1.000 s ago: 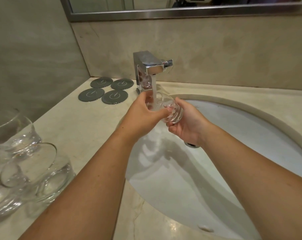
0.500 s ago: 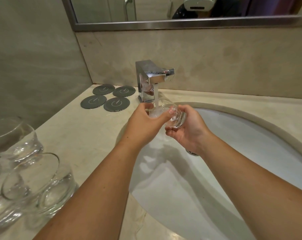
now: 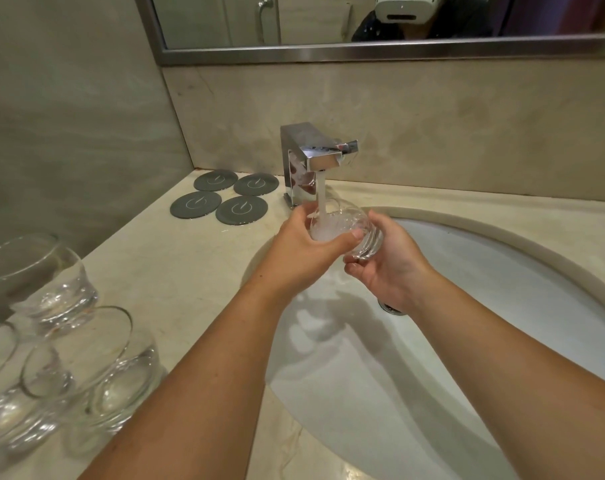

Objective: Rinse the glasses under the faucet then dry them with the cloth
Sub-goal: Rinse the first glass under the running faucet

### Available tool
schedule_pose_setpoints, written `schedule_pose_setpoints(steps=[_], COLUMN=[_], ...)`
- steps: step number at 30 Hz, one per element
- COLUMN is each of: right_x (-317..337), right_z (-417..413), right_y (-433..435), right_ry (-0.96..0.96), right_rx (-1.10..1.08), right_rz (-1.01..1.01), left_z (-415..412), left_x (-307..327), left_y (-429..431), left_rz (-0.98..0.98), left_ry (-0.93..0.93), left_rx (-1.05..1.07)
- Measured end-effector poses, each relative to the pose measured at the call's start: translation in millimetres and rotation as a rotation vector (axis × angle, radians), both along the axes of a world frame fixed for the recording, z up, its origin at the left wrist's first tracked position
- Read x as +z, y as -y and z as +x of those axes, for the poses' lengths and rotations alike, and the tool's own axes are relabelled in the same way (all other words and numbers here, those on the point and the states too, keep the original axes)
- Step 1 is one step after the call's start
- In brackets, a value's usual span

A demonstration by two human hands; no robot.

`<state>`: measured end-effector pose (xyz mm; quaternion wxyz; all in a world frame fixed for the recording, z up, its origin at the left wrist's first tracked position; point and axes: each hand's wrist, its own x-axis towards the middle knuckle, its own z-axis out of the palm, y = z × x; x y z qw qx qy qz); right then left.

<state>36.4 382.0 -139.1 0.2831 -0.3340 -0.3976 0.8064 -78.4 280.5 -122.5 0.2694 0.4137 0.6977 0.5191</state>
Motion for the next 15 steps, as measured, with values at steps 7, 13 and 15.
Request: schedule_pose_setpoints(steps=[7, 13, 15], right_x=[0.2, 3.0, 3.7], right_z=[-2.8, 4.4, 3.7], right_y=[3.2, 3.2, 2.8], right_ry=[-0.046, 0.07, 0.047], right_rx=[0.022, 0.053, 0.021], right_rz=[-0.011, 0.014, 0.005], left_z=[3.9, 1.7, 1.0], left_x=[4.9, 3.8, 2.8], left_y=[1.0, 3.9, 2.8], left_rz=[-0.02, 0.012, 0.006], left_ry=[-0.017, -0.046, -0.021], left_rx=[0.111, 0.024, -0.009])
